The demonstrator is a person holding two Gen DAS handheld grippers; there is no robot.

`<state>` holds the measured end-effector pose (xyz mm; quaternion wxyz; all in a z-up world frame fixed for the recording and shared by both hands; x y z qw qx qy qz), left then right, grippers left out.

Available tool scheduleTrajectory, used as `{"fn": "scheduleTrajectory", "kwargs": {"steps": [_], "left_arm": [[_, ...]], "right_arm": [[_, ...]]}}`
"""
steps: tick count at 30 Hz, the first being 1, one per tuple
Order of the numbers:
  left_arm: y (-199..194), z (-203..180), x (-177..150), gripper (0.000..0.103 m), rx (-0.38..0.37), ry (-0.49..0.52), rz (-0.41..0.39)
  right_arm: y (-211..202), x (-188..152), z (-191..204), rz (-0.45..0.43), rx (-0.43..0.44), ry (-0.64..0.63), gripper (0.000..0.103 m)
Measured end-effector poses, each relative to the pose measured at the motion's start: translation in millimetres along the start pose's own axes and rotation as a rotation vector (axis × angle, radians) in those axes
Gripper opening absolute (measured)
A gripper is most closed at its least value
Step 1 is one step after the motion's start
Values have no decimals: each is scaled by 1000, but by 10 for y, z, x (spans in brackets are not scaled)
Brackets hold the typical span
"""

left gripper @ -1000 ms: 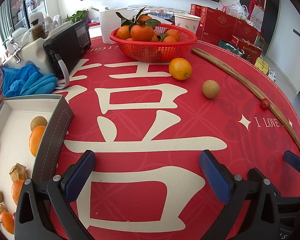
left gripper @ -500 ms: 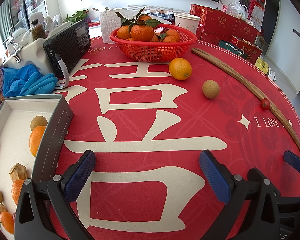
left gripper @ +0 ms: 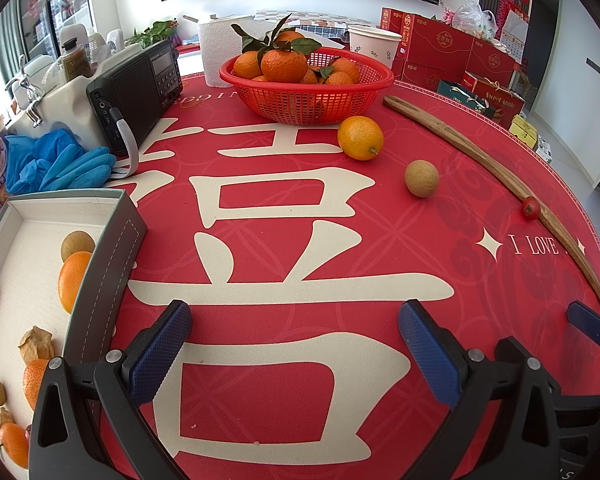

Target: Organize fruits

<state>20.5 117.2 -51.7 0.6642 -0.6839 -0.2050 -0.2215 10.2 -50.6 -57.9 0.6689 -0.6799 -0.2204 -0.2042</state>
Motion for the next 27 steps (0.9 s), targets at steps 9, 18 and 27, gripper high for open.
{"fn": "scheduleTrajectory", "kwargs": {"steps": [9, 18, 27], "left_arm": [[0, 1, 0, 103, 0, 0, 0], [0, 3, 3, 103, 0, 0, 0], [5, -3, 1, 103, 0, 0, -1]], "right_arm": [[-2, 0, 2, 3, -7, 9, 103], [-5, 3, -3, 0, -7, 10, 103], [-15, -9, 2, 4, -3, 4, 103]]}}
Point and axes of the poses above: each gripper's, at about its wrist camera, not at the fingertips, and y roughly the way its jaws point, z to its left, x to its top, the point moved 6 cm from there along y, roughly the way its jaws point, and after that the axes turned 1 degree about -x, right-handed, at the moved point
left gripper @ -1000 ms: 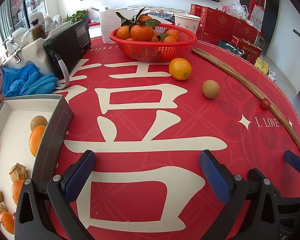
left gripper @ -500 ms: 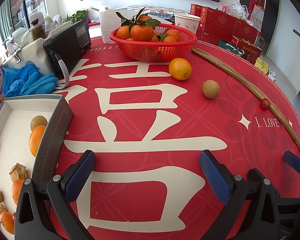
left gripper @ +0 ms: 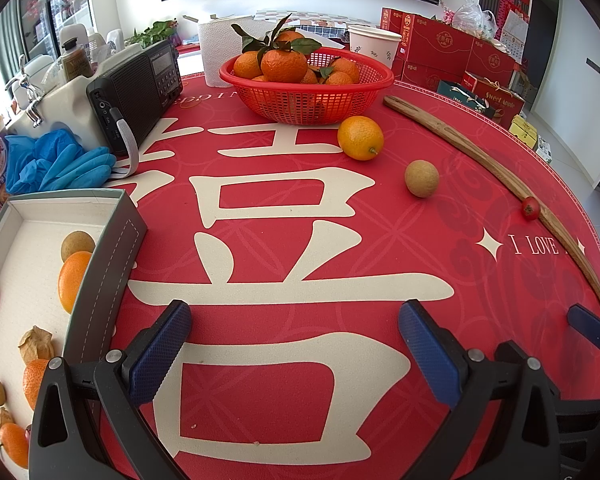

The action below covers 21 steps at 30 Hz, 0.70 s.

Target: Organize fruits

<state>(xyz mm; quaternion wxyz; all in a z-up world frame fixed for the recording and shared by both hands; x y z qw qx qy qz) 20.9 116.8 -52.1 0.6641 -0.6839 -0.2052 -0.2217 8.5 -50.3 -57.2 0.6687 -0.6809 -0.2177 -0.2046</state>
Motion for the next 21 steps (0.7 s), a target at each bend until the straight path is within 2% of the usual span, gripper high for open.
{"fn": "scheduleTrajectory", "kwargs": {"steps": [21], "left_arm": [[-4, 4, -1, 103, 0, 0, -1]], "right_arm": [[-1, -6, 14, -2, -8, 9, 103]]}}
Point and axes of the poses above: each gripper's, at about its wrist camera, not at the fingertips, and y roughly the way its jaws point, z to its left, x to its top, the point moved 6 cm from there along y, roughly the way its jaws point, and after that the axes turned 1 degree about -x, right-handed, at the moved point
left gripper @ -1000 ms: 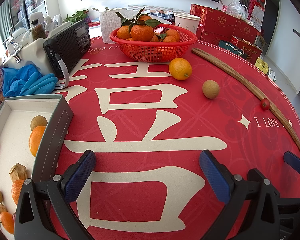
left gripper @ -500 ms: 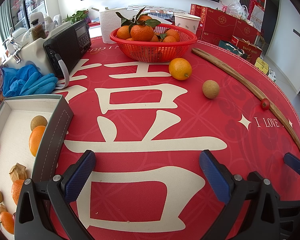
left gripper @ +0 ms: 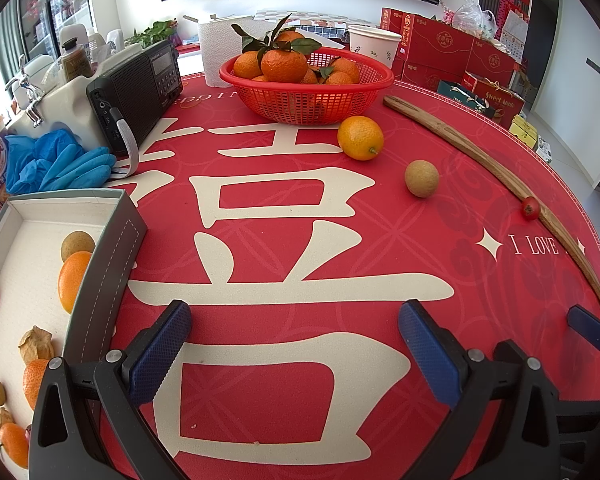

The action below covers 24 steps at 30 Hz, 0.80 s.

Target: Organize fruits

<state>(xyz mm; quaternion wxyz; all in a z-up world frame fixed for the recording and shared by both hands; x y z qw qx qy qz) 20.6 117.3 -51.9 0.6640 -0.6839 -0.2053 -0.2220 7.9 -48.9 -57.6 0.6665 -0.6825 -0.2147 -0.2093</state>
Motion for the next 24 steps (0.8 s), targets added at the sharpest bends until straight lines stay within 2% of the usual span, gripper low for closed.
{"fn": "scheduleTrajectory", "kwargs": {"steps": [24], "left_arm": [[1, -2, -2, 103, 0, 0, 0]], "right_arm": [[-9, -13, 11, -4, 20, -26, 103]]}}
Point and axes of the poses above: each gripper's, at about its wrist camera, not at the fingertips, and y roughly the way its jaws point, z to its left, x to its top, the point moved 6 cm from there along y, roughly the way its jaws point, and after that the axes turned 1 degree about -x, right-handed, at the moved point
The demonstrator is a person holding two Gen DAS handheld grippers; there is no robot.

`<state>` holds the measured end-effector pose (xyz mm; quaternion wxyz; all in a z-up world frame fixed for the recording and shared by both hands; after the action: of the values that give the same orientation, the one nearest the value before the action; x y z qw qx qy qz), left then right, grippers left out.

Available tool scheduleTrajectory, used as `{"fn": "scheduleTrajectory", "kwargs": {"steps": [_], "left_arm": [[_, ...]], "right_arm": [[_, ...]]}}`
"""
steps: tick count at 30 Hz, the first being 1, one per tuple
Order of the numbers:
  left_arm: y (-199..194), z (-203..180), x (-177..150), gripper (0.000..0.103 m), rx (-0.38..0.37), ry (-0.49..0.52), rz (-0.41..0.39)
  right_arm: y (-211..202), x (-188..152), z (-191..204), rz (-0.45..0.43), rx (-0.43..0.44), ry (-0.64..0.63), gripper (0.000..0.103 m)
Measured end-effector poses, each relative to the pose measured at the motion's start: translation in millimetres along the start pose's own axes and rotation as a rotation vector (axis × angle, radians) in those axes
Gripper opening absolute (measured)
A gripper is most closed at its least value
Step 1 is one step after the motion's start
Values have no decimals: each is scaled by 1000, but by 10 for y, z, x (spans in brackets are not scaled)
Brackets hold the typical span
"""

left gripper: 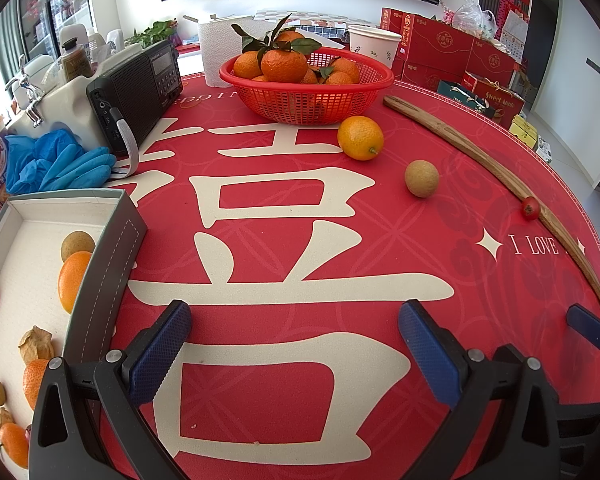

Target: Organize fruits

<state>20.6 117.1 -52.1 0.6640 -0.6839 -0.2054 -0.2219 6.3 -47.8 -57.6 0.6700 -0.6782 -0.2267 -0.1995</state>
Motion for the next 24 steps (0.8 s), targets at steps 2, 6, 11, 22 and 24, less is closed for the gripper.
{"fn": "scheduleTrajectory", "kwargs": {"steps": [2, 6, 11, 22, 24], "left_arm": [[-1, 2, 1, 103, 0, 0, 0], [0, 0, 0, 103, 0, 0, 0], [-1, 2, 1, 103, 0, 0, 0], [0, 0, 0, 103, 0, 0, 0], [0, 0, 0, 103, 0, 0, 0]], "right_arm": [[0, 1, -2, 3, -1, 3, 103], [2, 4, 1, 5, -5, 7, 103], [0, 0, -2, 3, -5, 7, 103], [-10, -25, -103, 48, -2, 10, 103], [-14, -24, -168, 56, -3, 31, 103]]}}
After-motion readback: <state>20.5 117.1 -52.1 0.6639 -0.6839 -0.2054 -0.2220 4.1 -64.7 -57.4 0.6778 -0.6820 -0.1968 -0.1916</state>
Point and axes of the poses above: each gripper's, at about its wrist camera, not at the fingertips, and y roughly the way its jaws point, z to its left, x to its top, the point moved 6 cm from there along y, roughly the way its jaws point, and after that the axes turned 1 degree about -x, right-handed, at the moved point
